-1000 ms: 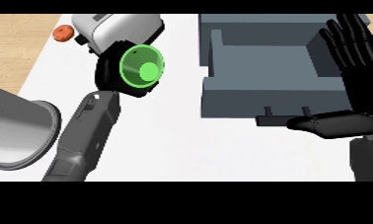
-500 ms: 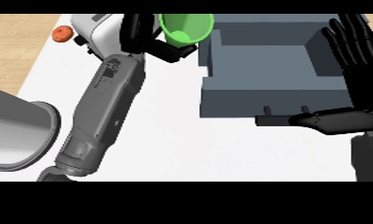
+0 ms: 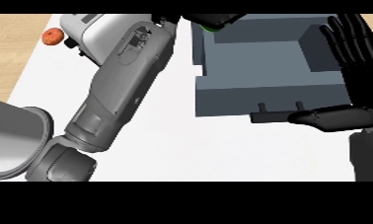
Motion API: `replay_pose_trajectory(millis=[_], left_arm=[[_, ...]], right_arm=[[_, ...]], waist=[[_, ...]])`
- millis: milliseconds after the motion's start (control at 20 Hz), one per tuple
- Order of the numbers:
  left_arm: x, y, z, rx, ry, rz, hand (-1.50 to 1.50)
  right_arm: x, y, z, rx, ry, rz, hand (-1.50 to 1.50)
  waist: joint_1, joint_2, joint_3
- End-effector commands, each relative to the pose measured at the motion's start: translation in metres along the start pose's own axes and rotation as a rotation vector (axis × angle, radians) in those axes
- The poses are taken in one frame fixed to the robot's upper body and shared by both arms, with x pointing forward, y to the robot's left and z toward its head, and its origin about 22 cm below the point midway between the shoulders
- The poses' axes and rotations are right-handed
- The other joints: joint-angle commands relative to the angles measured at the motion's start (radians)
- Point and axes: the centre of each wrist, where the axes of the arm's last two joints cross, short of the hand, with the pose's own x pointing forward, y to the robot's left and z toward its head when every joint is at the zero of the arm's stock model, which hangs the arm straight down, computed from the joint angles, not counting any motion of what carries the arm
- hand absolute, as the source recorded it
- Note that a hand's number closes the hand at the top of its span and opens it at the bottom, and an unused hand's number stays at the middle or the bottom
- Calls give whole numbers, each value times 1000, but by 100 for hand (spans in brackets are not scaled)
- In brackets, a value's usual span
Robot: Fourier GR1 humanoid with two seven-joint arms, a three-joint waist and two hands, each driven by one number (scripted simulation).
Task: Pick up the cup, place it into the drawer and close the drawer
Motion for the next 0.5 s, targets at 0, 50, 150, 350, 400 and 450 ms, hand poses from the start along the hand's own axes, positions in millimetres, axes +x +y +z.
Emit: replay_pose_trajectory(millis=[0,50,150,350,400,450], left_arm=[[3,-18,-9,27,95,-92,150],[-1,-18,-9,23,111,-109,150],[-1,-20,-12,15,137,-131,150],[-27,-16,2,-32,232,-187,150],[-30,-18,5,-65,265,-189,150],[-32,-16,5,-84,279,-207,150]], right_arm=[[7,-2,-11,15,-28,-9,-150],[-2,-4,-3,32,-23,-13,-150],[-1,-11,-1,19,-33,-10,-150],[13,10,-9,73,-60,-32,-150],[8,13,-18,87,-47,-32,-150],[6,16,-7,66,-59,-40,-150]], waist=[[-30,7,0],[-34,10,1],[-44,13,1],[-92,21,1],[-106,25,1],[-102,26,1]])
